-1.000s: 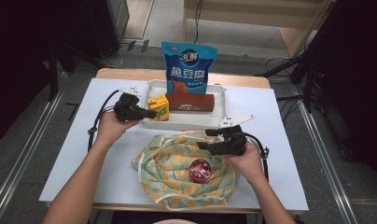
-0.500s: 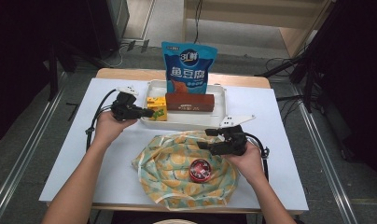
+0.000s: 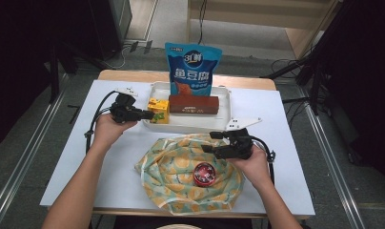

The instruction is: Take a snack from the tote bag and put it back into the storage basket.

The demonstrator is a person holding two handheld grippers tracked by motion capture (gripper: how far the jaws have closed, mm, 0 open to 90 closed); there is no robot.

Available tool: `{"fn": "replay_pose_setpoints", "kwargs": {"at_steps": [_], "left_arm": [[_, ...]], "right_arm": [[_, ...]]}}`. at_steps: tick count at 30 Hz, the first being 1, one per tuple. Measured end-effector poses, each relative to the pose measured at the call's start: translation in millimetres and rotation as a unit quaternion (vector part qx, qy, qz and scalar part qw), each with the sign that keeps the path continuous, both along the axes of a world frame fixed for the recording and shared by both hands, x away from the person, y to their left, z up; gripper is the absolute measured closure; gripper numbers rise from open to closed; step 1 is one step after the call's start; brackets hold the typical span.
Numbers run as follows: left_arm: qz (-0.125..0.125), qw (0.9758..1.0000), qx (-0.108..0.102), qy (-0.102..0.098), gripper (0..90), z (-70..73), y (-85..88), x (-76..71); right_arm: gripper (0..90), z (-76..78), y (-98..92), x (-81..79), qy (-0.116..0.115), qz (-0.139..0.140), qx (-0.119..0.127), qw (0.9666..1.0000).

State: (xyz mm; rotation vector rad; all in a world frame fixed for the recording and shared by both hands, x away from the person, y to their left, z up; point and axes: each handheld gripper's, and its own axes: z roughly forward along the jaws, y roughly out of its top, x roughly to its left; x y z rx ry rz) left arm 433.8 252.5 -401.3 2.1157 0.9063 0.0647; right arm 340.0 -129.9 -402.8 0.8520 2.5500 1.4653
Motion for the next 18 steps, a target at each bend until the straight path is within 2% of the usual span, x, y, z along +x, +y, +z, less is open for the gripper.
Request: {"fn": "replay_pose_setpoints", "kwargs": {"at_steps": [3,5,6,7,9,18], "left_arm": [[-0.004,1.0,-0.006,0.001,82.3,2.6,1.7,-2.1],[-0.009,0.9999,-0.01,0.011,77.9,5.2,3.4,-4.8],[-0.005,0.9999,-0.01,0.006,77.0,6.6,3.9,-7.9],[-0.006,0.9999,-0.015,-0.002,76.4,7.6,5.4,-10.8],[-0.003,0.9996,-0.026,0.007,71.3,9.1,8.1,-15.2],[-0.001,0.9997,-0.021,-0.007,53.2,12.6,14.6,-35.3]], "right_arm": [[38.8,1.0,-0.8,-0.4,-0.001,-0.001,0.003,1.0],[38.8,2.3,-1.3,-1.8,0.001,-0.003,0.007,1.0],[38.8,2.8,-1.4,-2.3,0.0,-0.003,0.009,1.0],[38.8,3.8,-1.5,-2.7,0.004,-0.002,0.014,0.9999],[38.8,5.3,-1.3,-2.8,0.002,0.0,0.017,0.9998],[39.1,2.0,-10.6,-10.6,0.01,-0.006,0.009,0.9999]]}}
